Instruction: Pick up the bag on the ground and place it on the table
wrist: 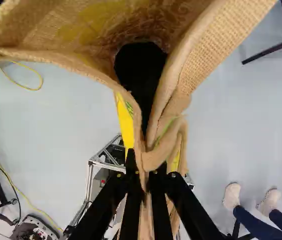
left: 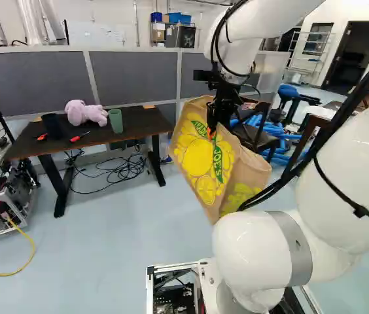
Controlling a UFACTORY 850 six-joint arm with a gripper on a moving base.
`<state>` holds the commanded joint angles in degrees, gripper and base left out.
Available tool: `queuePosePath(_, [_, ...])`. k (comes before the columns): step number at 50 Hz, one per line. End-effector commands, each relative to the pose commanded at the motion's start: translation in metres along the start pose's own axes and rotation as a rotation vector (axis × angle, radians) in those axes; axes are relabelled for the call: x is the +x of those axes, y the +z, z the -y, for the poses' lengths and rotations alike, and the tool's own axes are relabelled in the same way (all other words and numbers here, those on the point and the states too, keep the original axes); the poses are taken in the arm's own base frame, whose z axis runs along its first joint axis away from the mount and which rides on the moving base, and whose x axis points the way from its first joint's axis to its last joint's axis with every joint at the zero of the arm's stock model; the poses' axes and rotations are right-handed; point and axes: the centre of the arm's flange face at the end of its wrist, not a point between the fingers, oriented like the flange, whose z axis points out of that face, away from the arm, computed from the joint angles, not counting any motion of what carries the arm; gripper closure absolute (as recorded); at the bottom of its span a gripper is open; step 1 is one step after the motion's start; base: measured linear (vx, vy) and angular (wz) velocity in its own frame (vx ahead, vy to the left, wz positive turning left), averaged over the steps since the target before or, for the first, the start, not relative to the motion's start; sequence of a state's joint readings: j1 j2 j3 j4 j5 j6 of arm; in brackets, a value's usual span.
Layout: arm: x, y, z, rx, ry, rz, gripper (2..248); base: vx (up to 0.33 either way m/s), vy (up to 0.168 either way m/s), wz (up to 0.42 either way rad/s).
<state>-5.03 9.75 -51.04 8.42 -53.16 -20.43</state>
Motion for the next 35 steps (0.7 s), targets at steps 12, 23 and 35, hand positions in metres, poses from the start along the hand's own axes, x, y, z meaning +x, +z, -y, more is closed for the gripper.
queuePosePath(12, [0.0000,0.0000,0.0000,0.000,0.000,0.000,226,0.187,0.047,0.203])
queuePosePath(23, [0.0000,0.0000,0.0000,0.000,0.000,0.000,226,0.187,0.047,0.199])
queuePosePath(35, [0.0000,0.0000,0.0000,0.000,0.000,0.000,226,0.187,0.047,0.201])
